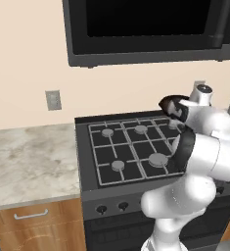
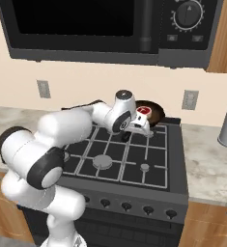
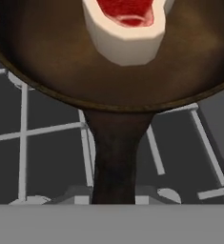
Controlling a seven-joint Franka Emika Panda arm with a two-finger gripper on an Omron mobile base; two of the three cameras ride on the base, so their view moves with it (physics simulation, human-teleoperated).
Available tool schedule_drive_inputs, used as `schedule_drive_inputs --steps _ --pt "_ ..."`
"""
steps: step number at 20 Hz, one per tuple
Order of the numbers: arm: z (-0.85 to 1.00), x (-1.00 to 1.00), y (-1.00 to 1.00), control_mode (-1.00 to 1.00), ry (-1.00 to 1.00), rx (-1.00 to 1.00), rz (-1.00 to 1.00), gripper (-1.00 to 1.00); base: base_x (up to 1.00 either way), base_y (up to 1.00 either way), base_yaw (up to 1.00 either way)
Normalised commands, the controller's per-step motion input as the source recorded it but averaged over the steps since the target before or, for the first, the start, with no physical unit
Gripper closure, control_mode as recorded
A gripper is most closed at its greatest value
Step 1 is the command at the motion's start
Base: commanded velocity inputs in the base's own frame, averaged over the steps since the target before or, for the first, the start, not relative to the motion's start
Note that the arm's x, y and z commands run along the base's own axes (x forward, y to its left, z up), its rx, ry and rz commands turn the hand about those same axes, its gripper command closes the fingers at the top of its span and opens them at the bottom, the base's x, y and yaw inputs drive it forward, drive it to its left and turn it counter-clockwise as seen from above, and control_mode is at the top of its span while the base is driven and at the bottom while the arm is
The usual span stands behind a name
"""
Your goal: Pick up the pan with the steak in it and place it on the dining table. Then place the steak on the plate.
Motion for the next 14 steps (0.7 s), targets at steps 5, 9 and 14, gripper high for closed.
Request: schedule_drive_inputs --steps 5,9,14 --pt "0.45 -0.92 0.23 -1.00 0.03 -0.09 0.13 1.00 0.00 0.00 0.00" --pt "0.41 -0.96 0.20 -1.00 0.03 -0.09 0.14 1.00 0.00 0.00 0.00" --pt "0.45 -0.96 0.16 -1.00 0.03 -0.07 0.14 1.00 0.00 0.00 0.00"
